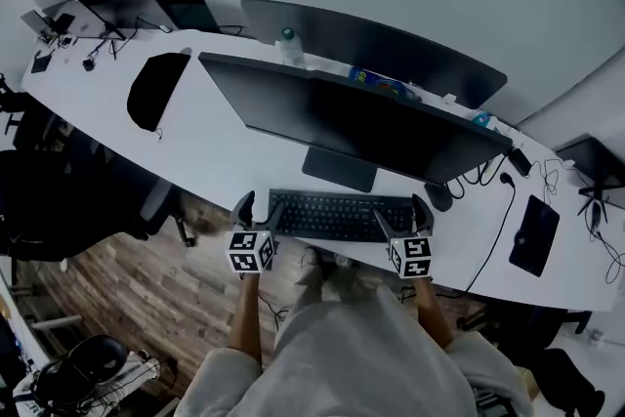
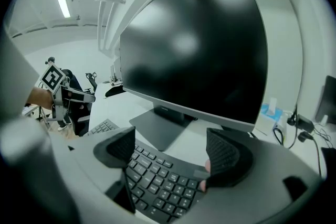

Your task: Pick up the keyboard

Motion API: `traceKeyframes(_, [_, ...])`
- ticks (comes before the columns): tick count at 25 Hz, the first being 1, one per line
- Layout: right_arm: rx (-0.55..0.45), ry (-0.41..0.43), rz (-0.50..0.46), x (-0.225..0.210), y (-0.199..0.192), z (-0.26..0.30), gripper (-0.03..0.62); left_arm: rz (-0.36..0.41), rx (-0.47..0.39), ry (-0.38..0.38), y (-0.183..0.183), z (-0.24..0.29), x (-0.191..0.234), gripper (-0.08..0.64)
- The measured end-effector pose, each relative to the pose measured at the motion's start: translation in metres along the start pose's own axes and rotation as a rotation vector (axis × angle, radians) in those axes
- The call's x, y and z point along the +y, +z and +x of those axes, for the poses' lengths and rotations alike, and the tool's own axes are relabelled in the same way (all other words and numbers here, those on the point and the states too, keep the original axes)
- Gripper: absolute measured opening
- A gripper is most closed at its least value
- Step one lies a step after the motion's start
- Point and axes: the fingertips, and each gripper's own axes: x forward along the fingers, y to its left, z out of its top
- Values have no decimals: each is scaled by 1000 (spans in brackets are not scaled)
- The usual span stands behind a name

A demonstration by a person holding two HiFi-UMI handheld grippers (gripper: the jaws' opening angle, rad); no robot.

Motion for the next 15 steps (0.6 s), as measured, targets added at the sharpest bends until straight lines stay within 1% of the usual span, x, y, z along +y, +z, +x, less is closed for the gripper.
traceKeyframes(5, [16,-53,23,-1,-7,0,416,4,24,-46,-6,11,5,308])
traceKeyframes(10, [44,-98,41,-11,-18,-5,416,-8,49,-81,-13,22,5,308])
traceKeyframes(15, [63,-127,60,-18,-28,-7,416,-40,83,-110,-28,33,4,308])
